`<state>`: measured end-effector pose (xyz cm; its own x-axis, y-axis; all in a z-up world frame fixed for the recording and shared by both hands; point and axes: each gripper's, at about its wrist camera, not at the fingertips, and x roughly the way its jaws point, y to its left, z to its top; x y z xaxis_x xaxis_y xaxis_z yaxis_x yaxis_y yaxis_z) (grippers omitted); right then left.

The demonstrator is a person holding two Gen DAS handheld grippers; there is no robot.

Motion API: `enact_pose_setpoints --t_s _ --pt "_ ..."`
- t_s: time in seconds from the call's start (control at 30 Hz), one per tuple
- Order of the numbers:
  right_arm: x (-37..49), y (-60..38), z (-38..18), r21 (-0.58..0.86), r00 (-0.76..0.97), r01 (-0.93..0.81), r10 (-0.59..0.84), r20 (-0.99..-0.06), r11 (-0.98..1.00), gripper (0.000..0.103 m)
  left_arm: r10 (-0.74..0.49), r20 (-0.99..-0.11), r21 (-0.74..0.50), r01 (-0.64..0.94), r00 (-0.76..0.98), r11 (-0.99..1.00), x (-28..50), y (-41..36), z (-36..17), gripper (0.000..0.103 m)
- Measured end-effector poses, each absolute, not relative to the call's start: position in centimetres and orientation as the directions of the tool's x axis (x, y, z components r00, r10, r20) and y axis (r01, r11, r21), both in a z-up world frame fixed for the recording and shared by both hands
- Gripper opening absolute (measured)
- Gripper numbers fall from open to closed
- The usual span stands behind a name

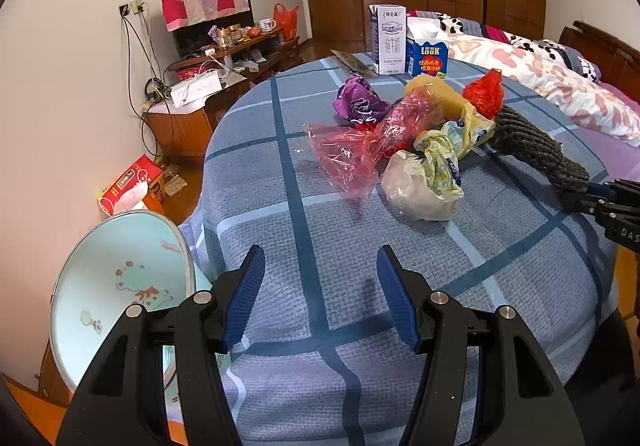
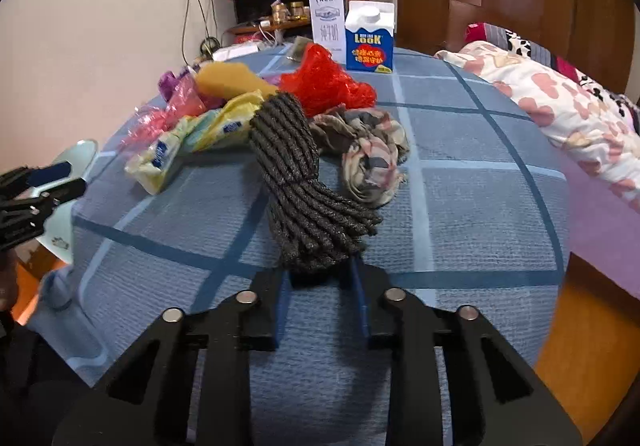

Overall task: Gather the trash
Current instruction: 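Move the right gripper to the black mesh net and close on it, then lift the black mesh net with the right gripper while the left grasps the white-yellow bag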

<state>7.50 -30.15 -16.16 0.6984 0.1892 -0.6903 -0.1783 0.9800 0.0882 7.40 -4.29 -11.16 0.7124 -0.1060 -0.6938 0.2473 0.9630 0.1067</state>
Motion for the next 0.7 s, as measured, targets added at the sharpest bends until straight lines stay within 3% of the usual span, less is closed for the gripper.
enact_pose_setpoints --t_s 0.13,0.37,0.4,0.5,0.7 --pt "6.8 -29.9 -15.0 0.085 0.728 -0.189 0.198 -0.656 0.978 0.010 -0.113 -0.689 0.103 0.251 0.716 0.962 7.7 -4.9 -11.0 0.058" --pt "6.8 -29.5 -14.4 0.096 0.716 -0.216 0.225 -0.661 0.972 0.010 -0.146 -0.672 0.096 0.281 0.726 0.955 7.9 -6.8 -10.2 0.058" --pt "6.8 -29.6 -14.7 0.105 0.711 -0.216 0.230 -0.665 0.971 0.014 -0.147 -0.673 0.095 0.282 0.725 0.955 8.0 -7.0 -10.1 0.058" --pt "6.5 -30.1 -15.2 0.118 0.706 -0.218 0.240 -0.666 0.969 0.060 -0.144 -0.674 0.094 0.278 0.724 0.956 8.0 -6.9 -10.1 0.058" --pt "6.1 -30.6 -14.7 0.095 0.735 -0.189 0.205 -0.647 0.977 0.062 -0.120 -0.683 0.090 0.246 0.720 0.965 8.6 -5.8 -10.5 0.058"
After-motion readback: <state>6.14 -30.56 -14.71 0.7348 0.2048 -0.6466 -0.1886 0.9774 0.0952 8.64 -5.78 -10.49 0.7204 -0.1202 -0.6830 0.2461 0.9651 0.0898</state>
